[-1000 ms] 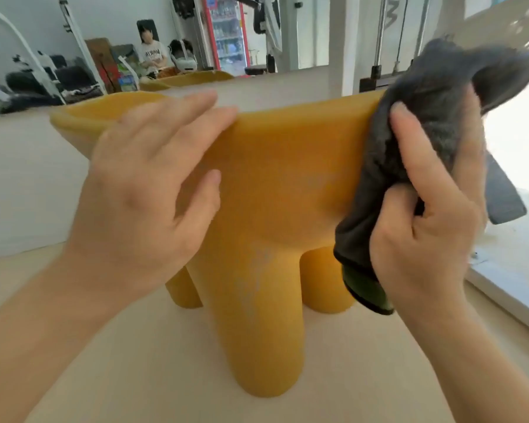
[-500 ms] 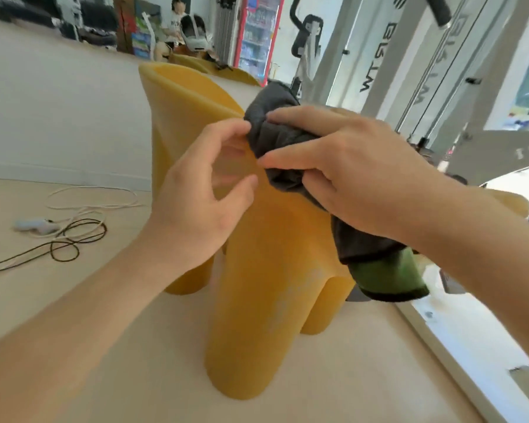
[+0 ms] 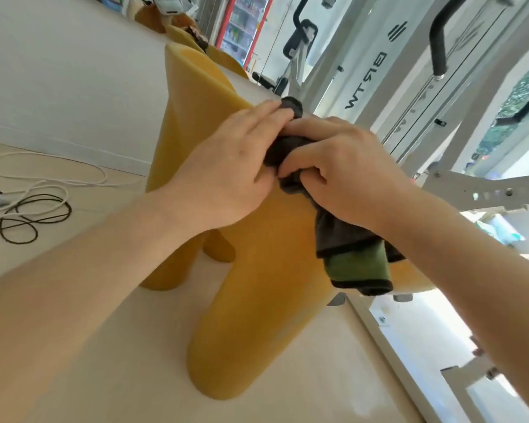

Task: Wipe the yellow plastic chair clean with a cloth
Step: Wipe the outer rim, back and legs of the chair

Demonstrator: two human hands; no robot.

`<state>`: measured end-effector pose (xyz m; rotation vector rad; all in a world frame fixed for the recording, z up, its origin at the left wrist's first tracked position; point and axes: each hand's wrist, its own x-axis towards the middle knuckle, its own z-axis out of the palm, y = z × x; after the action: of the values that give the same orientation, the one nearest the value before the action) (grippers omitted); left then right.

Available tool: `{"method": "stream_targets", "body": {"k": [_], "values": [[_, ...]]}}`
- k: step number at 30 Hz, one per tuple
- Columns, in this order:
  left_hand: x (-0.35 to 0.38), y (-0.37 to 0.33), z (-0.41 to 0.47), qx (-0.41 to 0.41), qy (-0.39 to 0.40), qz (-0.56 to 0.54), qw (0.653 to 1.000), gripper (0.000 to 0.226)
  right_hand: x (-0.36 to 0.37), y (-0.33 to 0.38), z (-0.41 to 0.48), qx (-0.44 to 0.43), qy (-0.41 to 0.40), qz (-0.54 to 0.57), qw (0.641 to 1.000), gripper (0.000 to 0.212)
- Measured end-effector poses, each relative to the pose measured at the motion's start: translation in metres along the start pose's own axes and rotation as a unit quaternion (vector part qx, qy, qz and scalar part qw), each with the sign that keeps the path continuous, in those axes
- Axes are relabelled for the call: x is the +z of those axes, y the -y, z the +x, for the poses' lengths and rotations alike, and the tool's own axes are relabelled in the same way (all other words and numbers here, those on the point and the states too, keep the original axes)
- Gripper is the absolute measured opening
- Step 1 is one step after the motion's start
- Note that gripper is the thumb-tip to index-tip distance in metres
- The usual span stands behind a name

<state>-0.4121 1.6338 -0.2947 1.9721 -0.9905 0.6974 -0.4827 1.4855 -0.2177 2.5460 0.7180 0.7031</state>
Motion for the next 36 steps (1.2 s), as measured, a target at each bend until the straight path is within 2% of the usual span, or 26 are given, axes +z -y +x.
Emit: {"method": "stream_targets", "body": {"k": [4, 8, 11, 15, 18, 21, 25, 31, 33, 36], "values": [[-0.015, 0.023, 0.018, 0.01, 0.0, -0.035, 0.999, 0.062, 0.003, -0.003, 0.013, 0.015, 0.044, 0.007, 0.999, 0.036], [0.002, 0.017, -0.008, 0.073, -0.027, -0.033, 0.996, 0.06, -0.002, -0.002, -0.026, -0.038, 0.028, -0.038, 0.998, 0.031], [0.02, 0.026, -0.016, 0.052, -0.062, -0.042, 0.996, 0.063, 0.006, 0.001, -0.002, -0.055, 0.023, -0.066, 0.996, 0.031], [0.014, 0.054, 0.001, -0.024, -0.089, -0.018, 0.996, 0.07, 0.026, 0.014, 0.052, -0.041, 0.029, -0.095, 0.994, 0.041], [0.0, 0.062, 0.028, 0.0, -0.051, 0.016, 0.999, 0.068, 0.029, 0.019, 0.047, 0.058, 0.009, -0.104, 0.993, 0.04], [-0.005, 0.063, 0.041, 0.06, 0.005, 0.02, 0.998, 0.052, 0.026, 0.022, 0.027, 0.122, -0.008, -0.102, 0.987, 0.041], [-0.001, 0.048, 0.04, 0.123, -0.007, 0.063, 0.99, 0.048, 0.017, 0.022, 0.001, 0.127, -0.032, -0.113, 0.985, 0.043], [0.006, -0.011, 0.023, 0.216, 0.002, 0.065, 0.974, 0.055, -0.011, 0.011, -0.076, 0.086, -0.073, -0.072, 0.991, 0.04], [0.013, -0.03, 0.02, 0.223, 0.017, 0.093, 0.97, 0.059, -0.01, 0.009, -0.09, 0.089, -0.095, -0.054, 0.99, 0.033], [0.015, -0.054, 0.016, 0.188, 0.077, 0.106, 0.973, 0.064, -0.001, 0.011, -0.099, 0.138, -0.164, -0.015, 0.977, 0.026]]}}
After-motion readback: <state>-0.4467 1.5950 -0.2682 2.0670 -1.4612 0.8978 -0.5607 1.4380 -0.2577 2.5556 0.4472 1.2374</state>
